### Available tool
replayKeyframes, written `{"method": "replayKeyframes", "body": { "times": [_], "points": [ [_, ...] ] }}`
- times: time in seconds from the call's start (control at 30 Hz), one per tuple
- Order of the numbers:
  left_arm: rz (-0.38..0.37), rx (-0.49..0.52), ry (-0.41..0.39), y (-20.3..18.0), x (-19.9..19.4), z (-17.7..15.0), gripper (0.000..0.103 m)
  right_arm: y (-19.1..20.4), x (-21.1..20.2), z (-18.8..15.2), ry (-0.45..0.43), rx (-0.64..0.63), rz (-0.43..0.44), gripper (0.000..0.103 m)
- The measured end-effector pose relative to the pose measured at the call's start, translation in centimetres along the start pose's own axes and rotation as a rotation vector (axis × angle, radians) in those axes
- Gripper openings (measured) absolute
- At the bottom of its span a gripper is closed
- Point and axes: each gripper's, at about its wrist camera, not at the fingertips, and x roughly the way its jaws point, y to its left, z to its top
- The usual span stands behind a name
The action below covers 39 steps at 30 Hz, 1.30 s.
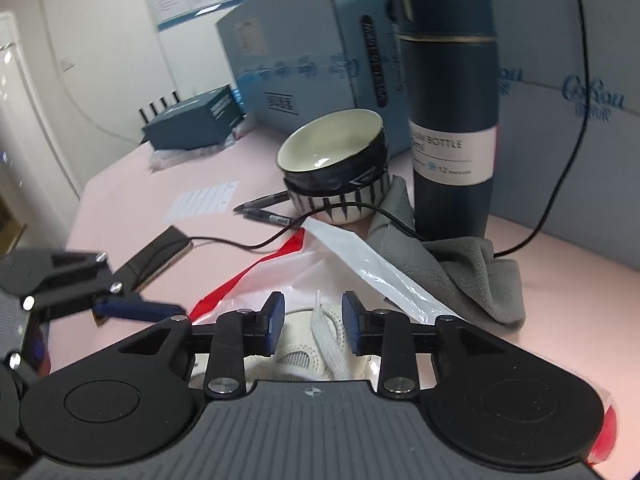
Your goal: Lace up shoes with both hands
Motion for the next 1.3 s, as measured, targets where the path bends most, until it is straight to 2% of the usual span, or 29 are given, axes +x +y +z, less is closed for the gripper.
{"method": "replayKeyframes", "body": {
  "times": [0.13,0.33,0.4,0.57,0.63,0.7,0.83,1.0,1.1,1.2,1.3],
  "points": [
    [-0.001,-0.011,0.001,0.1,0.3,0.0,0.067,0.4,-0.1,-0.2,0.002,-0.047,0.0,0.029],
    [0.009,-0.016,0.012,0.1,0.6,0.0,0.071,-0.1,0.5,-0.2,-0.01,-0.003,0.022,0.03],
    [0.016,-0.02,0.016,0.2,0.7,0.0,0.072,0.1,0.9,-0.2,-0.005,-0.024,0.003,0.029],
    [0.019,-0.013,0.02,0.1,0.8,0.0,0.074,1.3,1.1,-0.6,-0.015,-0.091,-0.063,0.022],
    [0.018,-0.011,0.018,0.1,0.7,0.1,0.074,1.5,1.0,-0.7,-0.022,-0.098,-0.095,0.008],
    [0.016,-0.014,0.014,0.1,0.6,0.1,0.074,1.3,0.8,-0.7,-0.031,-0.074,-0.118,0.003],
    [0.025,-0.011,0.003,0.1,0.2,0.2,0.074,0.2,-0.5,-0.8,-0.061,0.065,-0.102,0.003],
    [0.031,0.002,-0.004,0.0,0.0,0.3,0.074,0.7,-1.3,-1.2,-0.056,0.045,-0.08,0.003],
    [0.036,0.003,-0.004,0.0,-0.1,0.3,0.074,1.7,-1.7,-1.6,-0.036,0.002,-0.128,0.003],
    [0.036,-0.001,0.004,0.0,0.0,0.2,0.074,1.5,-1.9,-2.5,-0.046,0.034,-0.159,0.004],
    [0.031,0.013,0.012,-0.2,0.2,0.1,0.074,0.6,-2.1,-3.3,-0.082,0.131,-0.133,0.006]
  ]
}}
